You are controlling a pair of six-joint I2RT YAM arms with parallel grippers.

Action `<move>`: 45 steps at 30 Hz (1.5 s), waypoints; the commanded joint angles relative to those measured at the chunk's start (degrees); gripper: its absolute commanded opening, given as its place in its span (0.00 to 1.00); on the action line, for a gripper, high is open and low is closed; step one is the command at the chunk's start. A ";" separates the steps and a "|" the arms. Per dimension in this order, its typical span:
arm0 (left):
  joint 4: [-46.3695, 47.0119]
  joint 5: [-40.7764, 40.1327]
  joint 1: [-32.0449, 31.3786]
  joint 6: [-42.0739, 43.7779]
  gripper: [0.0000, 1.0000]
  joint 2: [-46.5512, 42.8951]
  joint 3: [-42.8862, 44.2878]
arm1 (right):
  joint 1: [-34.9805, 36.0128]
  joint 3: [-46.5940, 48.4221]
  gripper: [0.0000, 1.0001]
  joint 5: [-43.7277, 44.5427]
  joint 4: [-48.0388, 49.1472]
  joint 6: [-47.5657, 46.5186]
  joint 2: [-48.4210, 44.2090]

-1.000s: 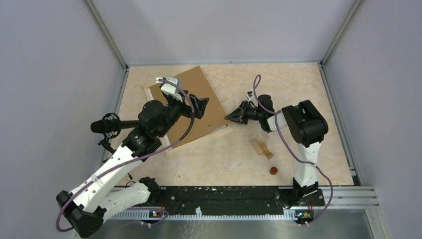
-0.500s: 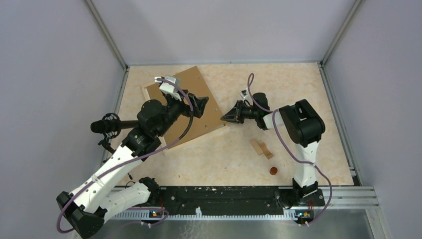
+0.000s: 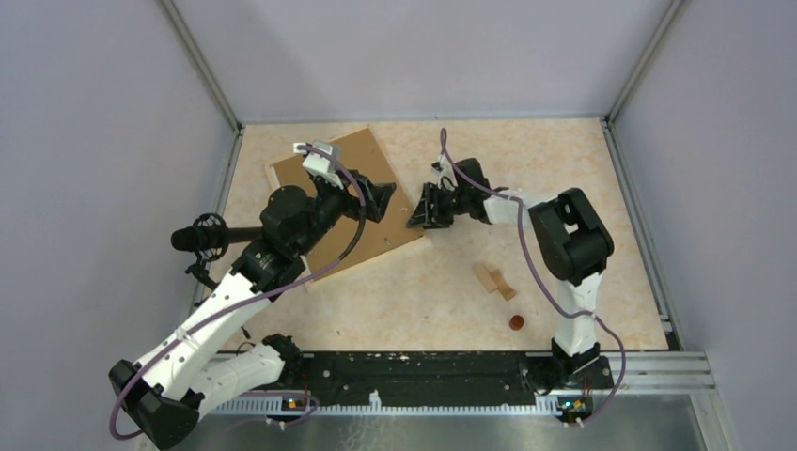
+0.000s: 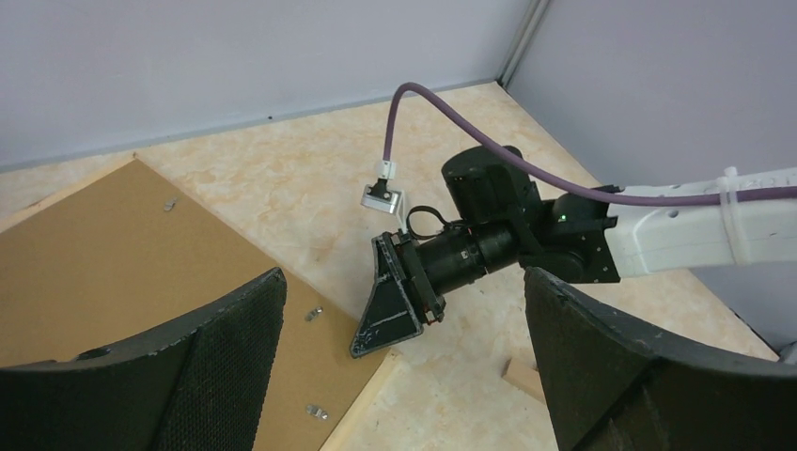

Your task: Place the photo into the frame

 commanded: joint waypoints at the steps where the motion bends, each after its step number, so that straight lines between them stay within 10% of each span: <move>1: 3.13 1.60 0.75 -1.19 0.99 0.58 -0.60 | 4.13 7.07 0.50 15.11 -17.19 -12.85 -4.05; 18: 3.33 0.78 2.30 -2.25 0.99 -2.15 -1.65 | 15.55 23.58 0.61 38.05 -37.22 -26.20 1.73; 29: 3.68 -0.70 3.13 -2.18 0.99 -5.21 -2.80 | 13.53 22.62 0.76 36.46 -33.10 -18.73 -6.73; 41: 3.68 -0.28 3.21 -2.04 0.99 -5.75 -3.15 | 10.08 22.99 0.17 42.05 -29.22 -17.33 0.11; 45: 3.68 -0.02 3.24 -2.00 0.99 -5.51 -3.11 | 9.31 23.41 0.15 40.73 -28.46 -18.08 2.41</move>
